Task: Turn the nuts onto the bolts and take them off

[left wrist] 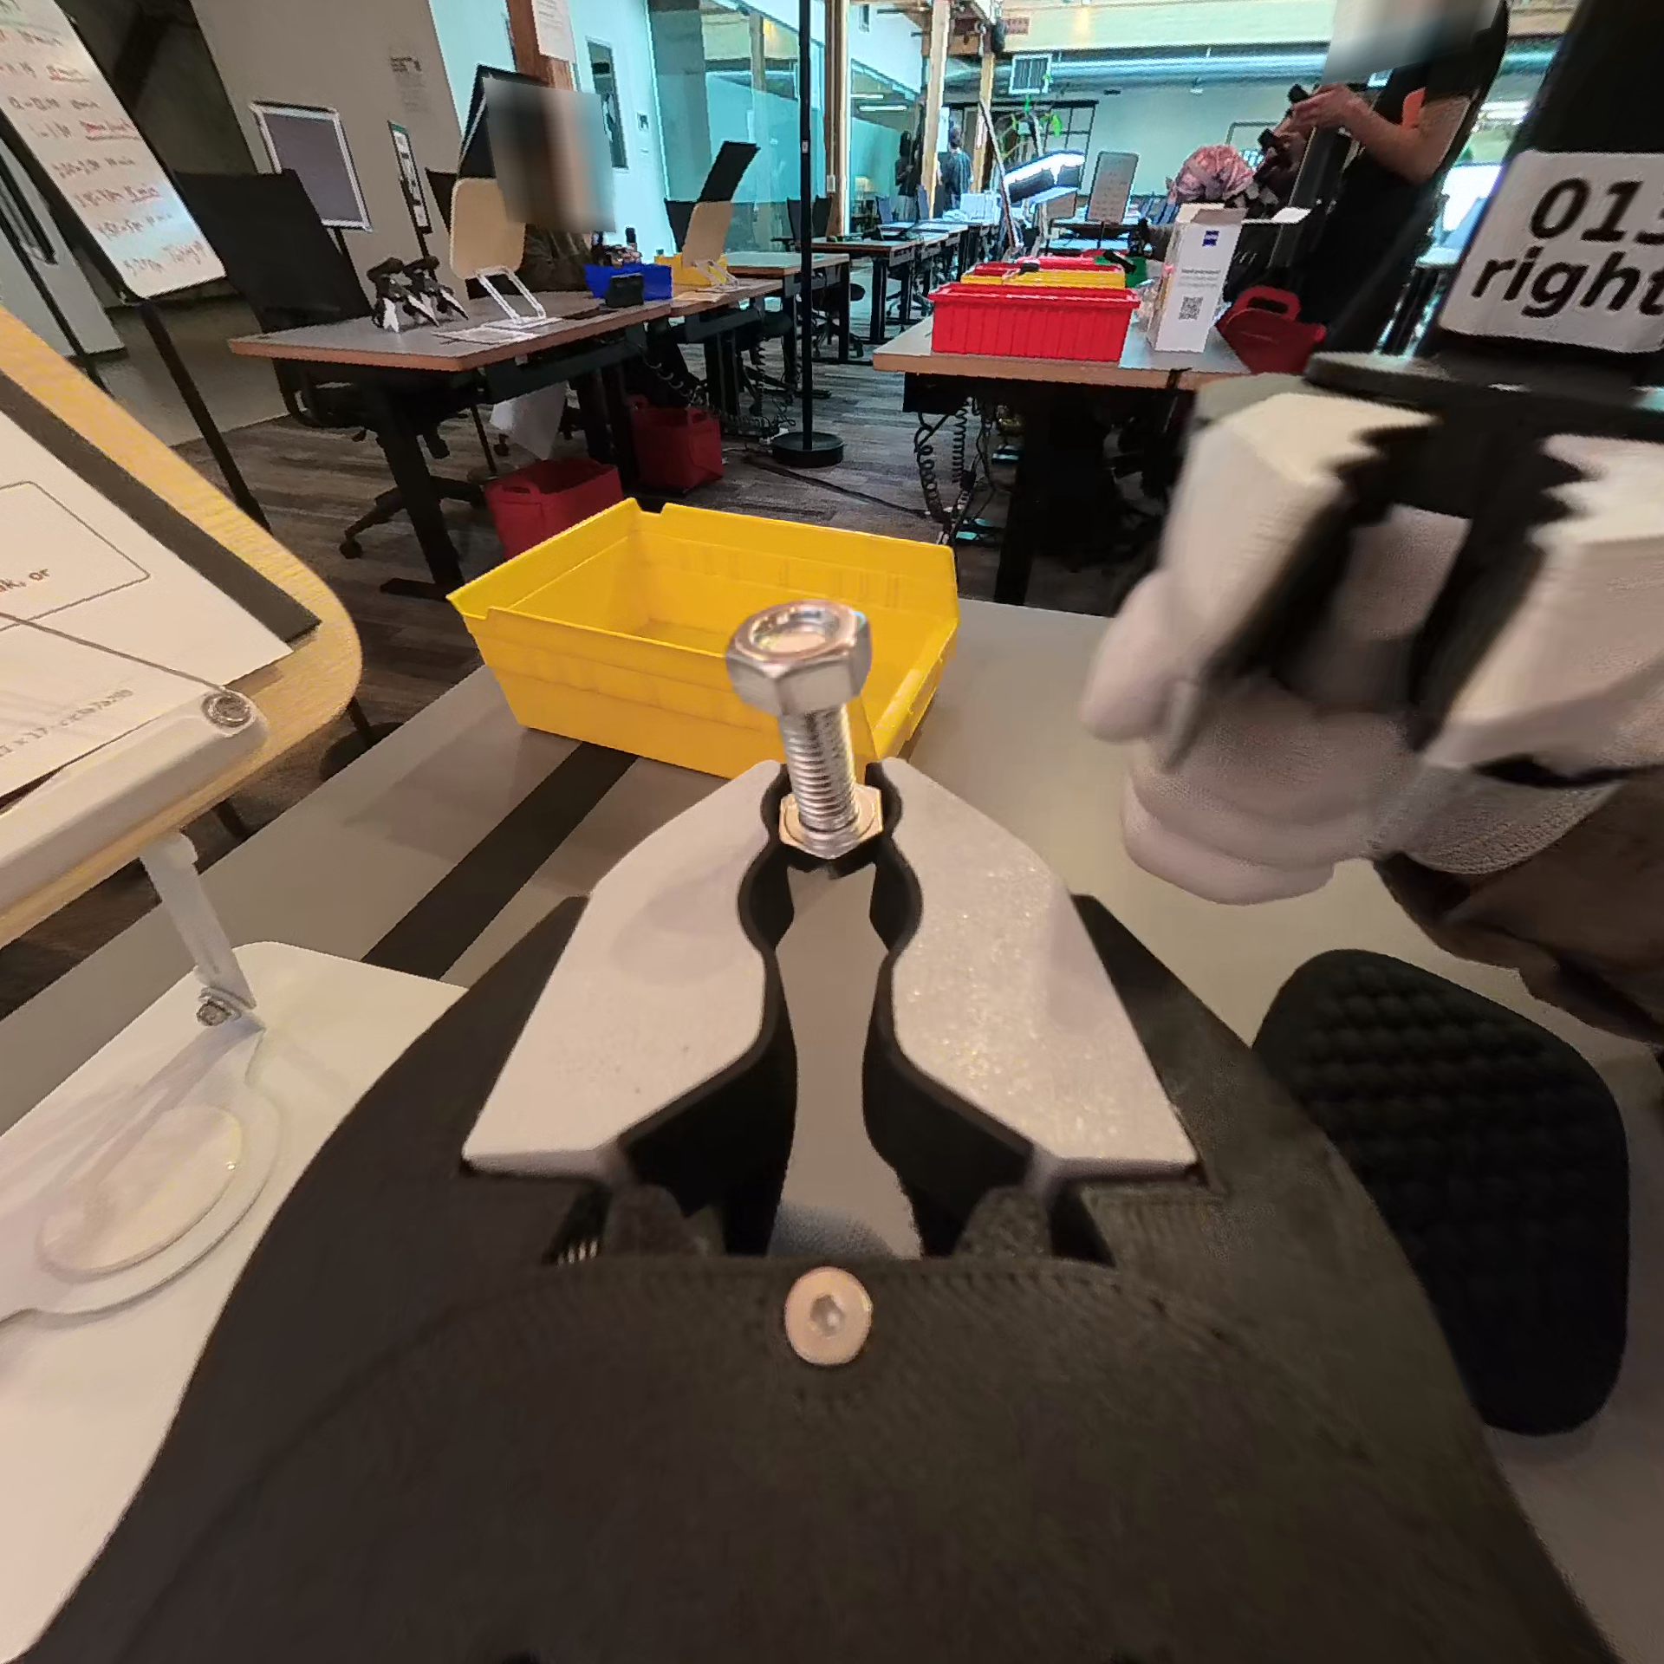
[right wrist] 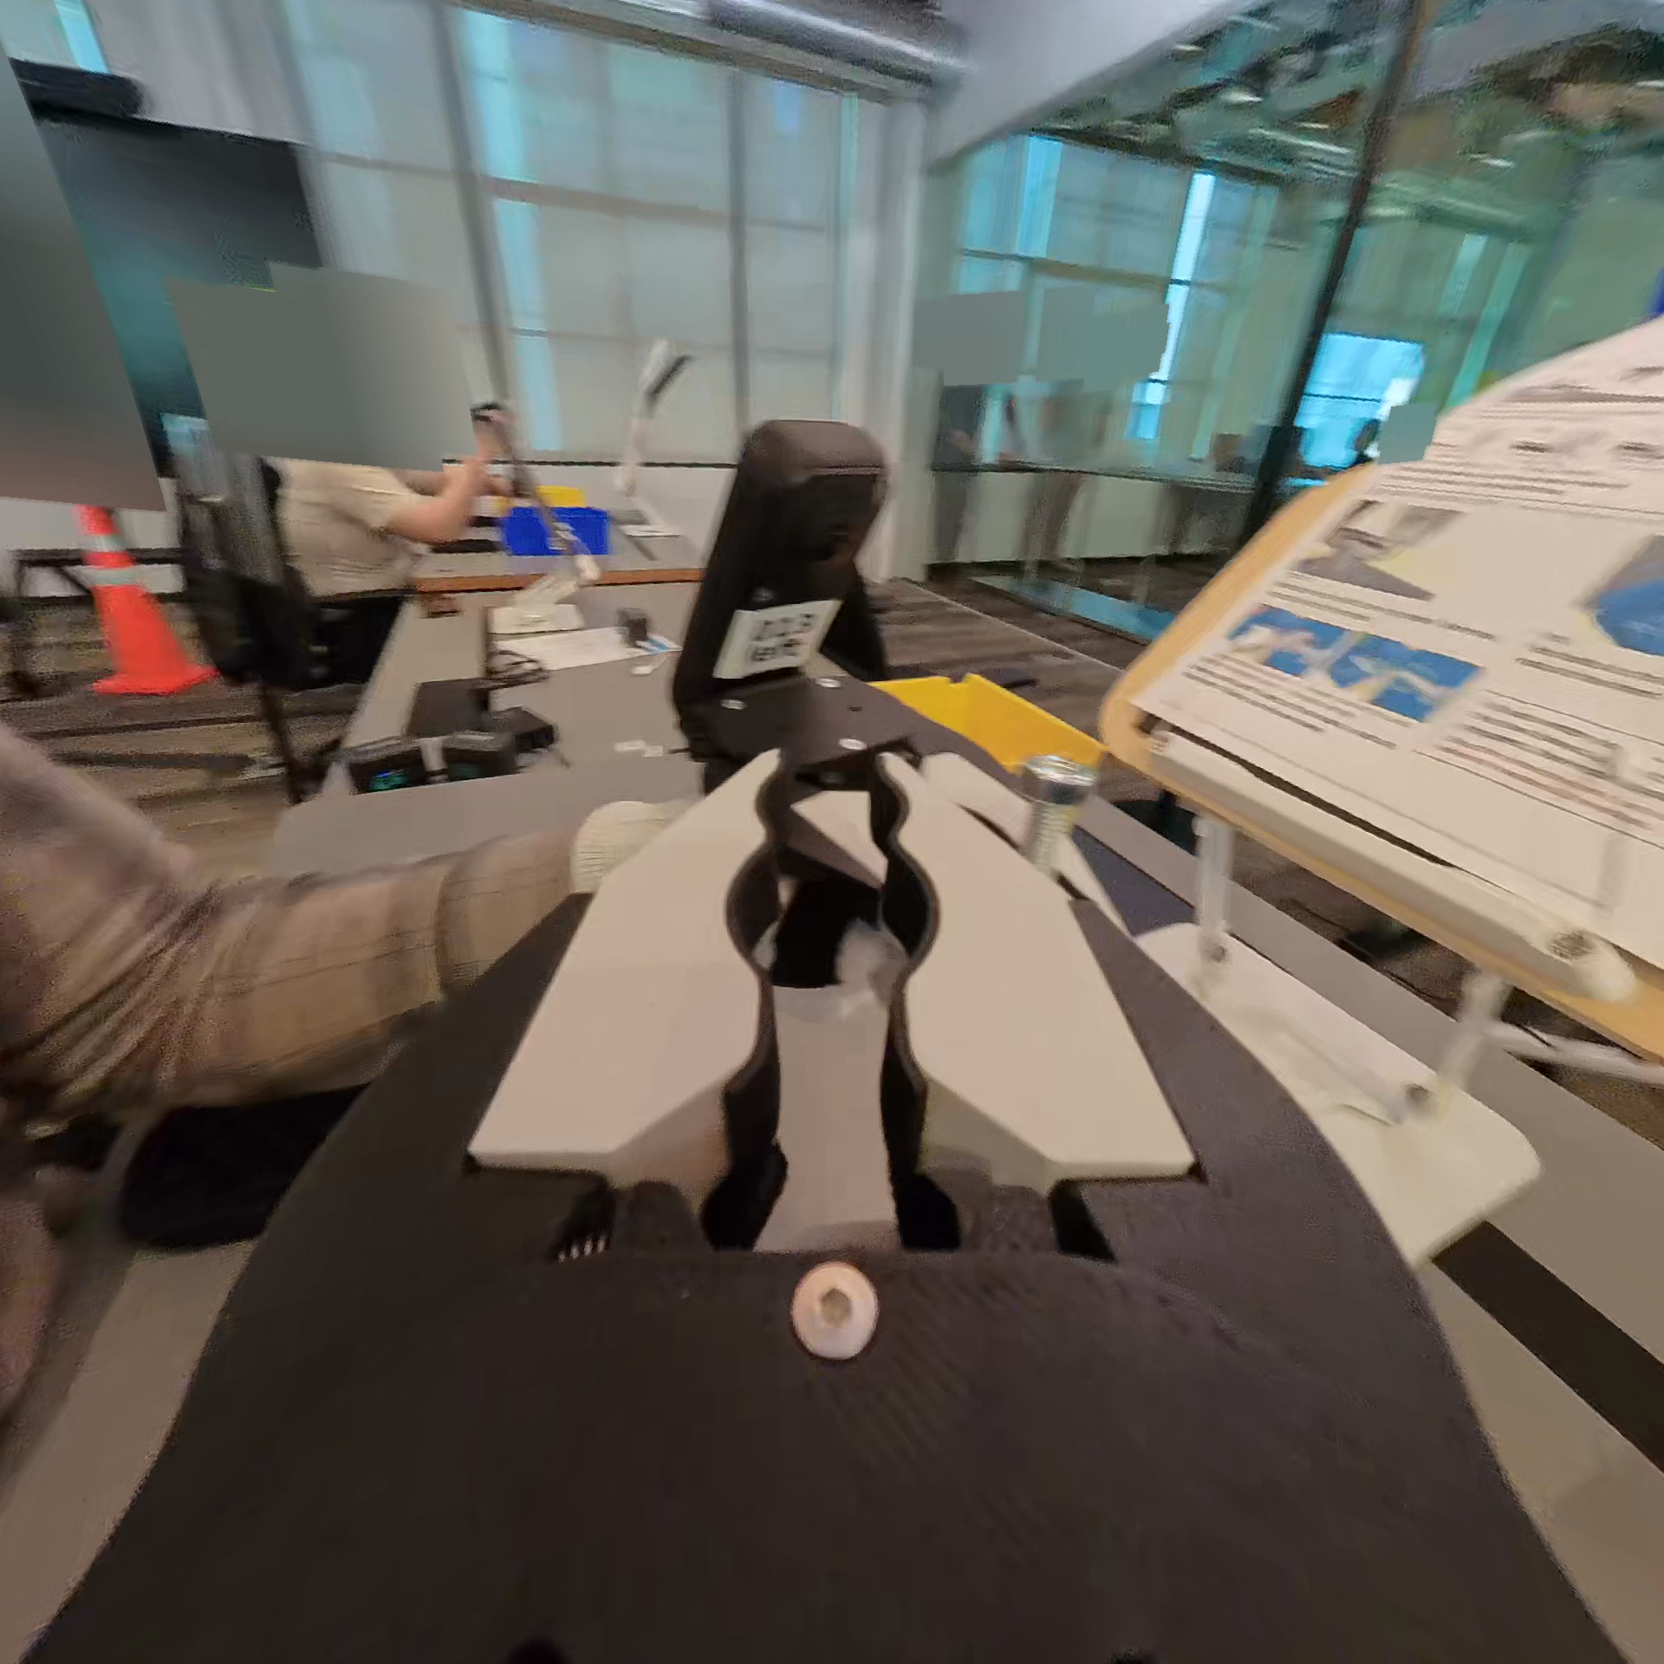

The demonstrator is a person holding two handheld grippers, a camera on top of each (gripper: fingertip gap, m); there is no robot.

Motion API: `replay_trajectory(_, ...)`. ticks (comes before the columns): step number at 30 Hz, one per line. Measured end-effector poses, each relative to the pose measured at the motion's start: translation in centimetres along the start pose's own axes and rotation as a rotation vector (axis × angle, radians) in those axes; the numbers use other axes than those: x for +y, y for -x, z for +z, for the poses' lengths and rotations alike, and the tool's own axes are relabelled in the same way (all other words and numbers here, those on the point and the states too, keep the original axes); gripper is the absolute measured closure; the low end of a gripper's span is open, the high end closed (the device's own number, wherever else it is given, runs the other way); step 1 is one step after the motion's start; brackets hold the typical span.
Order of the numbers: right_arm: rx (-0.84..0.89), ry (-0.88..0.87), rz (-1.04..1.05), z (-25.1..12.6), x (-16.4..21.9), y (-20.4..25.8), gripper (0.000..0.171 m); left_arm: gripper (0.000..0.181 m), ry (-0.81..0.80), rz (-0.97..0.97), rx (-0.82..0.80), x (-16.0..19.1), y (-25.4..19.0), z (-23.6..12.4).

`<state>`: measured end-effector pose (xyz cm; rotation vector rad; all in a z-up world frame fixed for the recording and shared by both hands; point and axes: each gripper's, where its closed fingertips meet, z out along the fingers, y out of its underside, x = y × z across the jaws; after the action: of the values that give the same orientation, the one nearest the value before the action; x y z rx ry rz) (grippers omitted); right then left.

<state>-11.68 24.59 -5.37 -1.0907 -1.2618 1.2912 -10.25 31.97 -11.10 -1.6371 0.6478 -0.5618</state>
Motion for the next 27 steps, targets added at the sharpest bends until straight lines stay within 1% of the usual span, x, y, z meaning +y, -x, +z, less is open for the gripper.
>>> replay_trajectory(2, 0.070, 0.010, 0.005, -0.2, 0.2, -1.6, 0.136, 0.167, 0.000, -0.002, 0.002, 0.0, 0.0, 0.0)
replay_trajectory(4, 0.119, 0.024, 0.040, 0.1, 0.5, -2.8, 0.100, 0.167, 0.007, 0.005, 0.002, 0.1, -0.2, 0.2)
replay_trajectory(5, 0.135, 0.044, 0.035, 0.4, 0.9, -3.0, 0.088, 0.167, 0.011, 0.003, 0.005, 0.2, -0.3, 0.2)
replay_trajectory(6, 0.147, 0.058, 0.027, 0.6, 1.1, -3.2, 0.081, 0.167, 0.018, 0.005, 0.007, 0.3, -0.3, 0.3)
replay_trajectory(7, 0.144, 0.070, 0.026, 0.9, 1.4, -3.1, 0.076, 0.167, 0.024, 0.008, 0.004, 0.4, -0.3, 0.3)
replay_trajectory(8, 0.135, 0.074, 0.029, 1.1, 1.5, -2.9, 0.077, 0.167, 0.029, 0.005, 0.002, 0.4, -0.2, 0.3)
replay_trajectory(9, 0.119, 0.073, 0.032, 1.2, 1.5, -2.6, 0.083, 0.167, 0.033, 0.001, 0.003, 0.5, -0.2, 0.3)
replay_trajectory(10, 0.100, 0.074, 0.032, 1.2, 1.6, -2.2, 0.094, 0.167, 0.037, 0.001, 0.001, 0.5, -0.1, 0.3)
replay_trajectory(11, 0.097, 0.074, 0.028, 1.1, 1.5, -2.0, 0.094, 0.167, 0.040, -0.002, -0.003, 0.6, 0.0, 0.2)
replay_trajectory(12, 0.048, 0.059, 0.010, 0.7, 1.2, -1.1, 0.111, 0.167, 0.043, -0.010, -0.009, 0.6, 0.1, 0.2)
replay_trajectory(13, -0.113, -0.003, -0.003, 0.0, 0.3, 1.6, 0.171, 0.167, 0.051, -0.014, -0.012, 0.7, 0.3, 0.1)
replay_trajectory(14, -0.162, -0.066, 0.034, -0.7, -0.7, 2.3, 0.171, 0.167, 0.055, -0.012, -0.009, 0.9, 0.3, 0.1)
replay_trajectory(15, -0.095, -0.069, 0.067, -0.9, -0.7, 0.9, 0.168, 0.167, 0.052, -0.010, -0.002, 0.9, 0.2, 0.1)
replay_trajectory(18, 0.060, -0.018, 0.097, -0.8, 0.5, -2.4, 0.104, 0.167, 0.058, -0.006, 0.008, 0.9, -0.1, 0.3)
replay_trajectory(19, 0.078, 0.006, 0.090, -0.5, 0.9, -2.8, 0.090, 0.167, 0.061, -0.001, 0.010, 0.9, -0.3, 0.4)
replay_trajectory(20, 0.087, 0.026, 0.071, -0.1, 1.3, -2.8, 0.081, 0.167, 0.064, 0.001, 0.013, 0.9, -0.4, 0.5)
replay_trajectory(21, 0.098, 0.045, 0.059, 0.2, 1.6, -3.0, 0.078, 0.167, 0.065, 0.002, 0.014, 1.0, -0.5, 0.6)
replay_trajectory(22, 0.088, 0.064, 0.060, 0.5, 1.9, -2.8, 0.078, 0.167, 0.067, 0.000, 0.012, 1.0, -0.5, 0.6)
replay_trajectory(24, 0.030, 0.072, 0.049, 0.5, 1.9, -1.5, 0.093, 0.167, 0.065, -0.003, 0.008, 1.0, -0.3, 0.5)
replay_trajectory(25, -0.080, 0.049, 0.023, 0.0, 1.5, 0.4, 0.147, 0.167, 0.060, -0.014, 0.005, 0.9, -0.1, 0.4)
replay_trajectory(26, -0.147, -0.012, 0.022, -0.5, 0.5, 1.7, 0.155, 0.167, 0.060, -0.013, -0.003, 1.0, 0.1, 0.3)
replay_trajectory(27, -0.079, -0.030, 0.040, -0.7, 0.1, 0.5, 0.162, 0.167, 0.062, -0.011, 0.004, 1.0, 0.1, 0.2)
